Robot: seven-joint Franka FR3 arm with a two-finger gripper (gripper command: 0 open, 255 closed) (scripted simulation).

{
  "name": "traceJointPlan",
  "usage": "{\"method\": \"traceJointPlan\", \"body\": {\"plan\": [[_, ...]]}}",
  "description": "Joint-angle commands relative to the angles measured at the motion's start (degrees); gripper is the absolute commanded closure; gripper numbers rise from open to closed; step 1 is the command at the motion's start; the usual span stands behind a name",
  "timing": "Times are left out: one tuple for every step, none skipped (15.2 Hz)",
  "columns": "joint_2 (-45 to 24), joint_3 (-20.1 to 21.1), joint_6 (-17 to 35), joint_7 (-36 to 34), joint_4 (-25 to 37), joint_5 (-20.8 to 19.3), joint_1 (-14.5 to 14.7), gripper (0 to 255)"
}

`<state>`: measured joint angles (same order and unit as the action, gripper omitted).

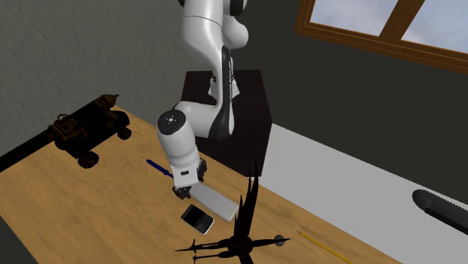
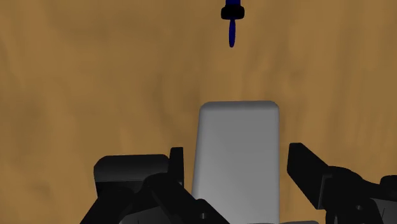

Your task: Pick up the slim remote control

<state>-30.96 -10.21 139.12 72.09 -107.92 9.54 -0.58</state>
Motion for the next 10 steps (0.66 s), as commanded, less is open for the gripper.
{"method": "traceJointPlan", "body": {"plan": [[1.04,-0.21,-1.07,-0.23,0.05,-0.29,0.16,255],[1.57,-0.31,-1.63,-0.34,0.07,-0.44,0.23,255],[2.11,-0.41,-2.18,-0.44,0.10,-0.59,0.30,255],[2.63,-0.51,-2.74,-0.54,0.15,-0.73,0.37,255],[3.15,-0.61,-3.31,-0.65,0.21,-0.88,0.44,255],[3.65,-0.70,-3.88,-0.75,0.28,-1.03,0.50,255],[4.16,-0.79,-4.46,-0.85,0.36,-1.18,0.56,255],[4.65,-0.88,-5.04,-0.96,0.45,-1.33,0.62,255],[4.73,-0.89,-5.13,-0.97,0.46,-1.35,0.63,255],[4.73,-0.89,-5.13,-0.97,0.47,-1.35,0.63,255]]}}
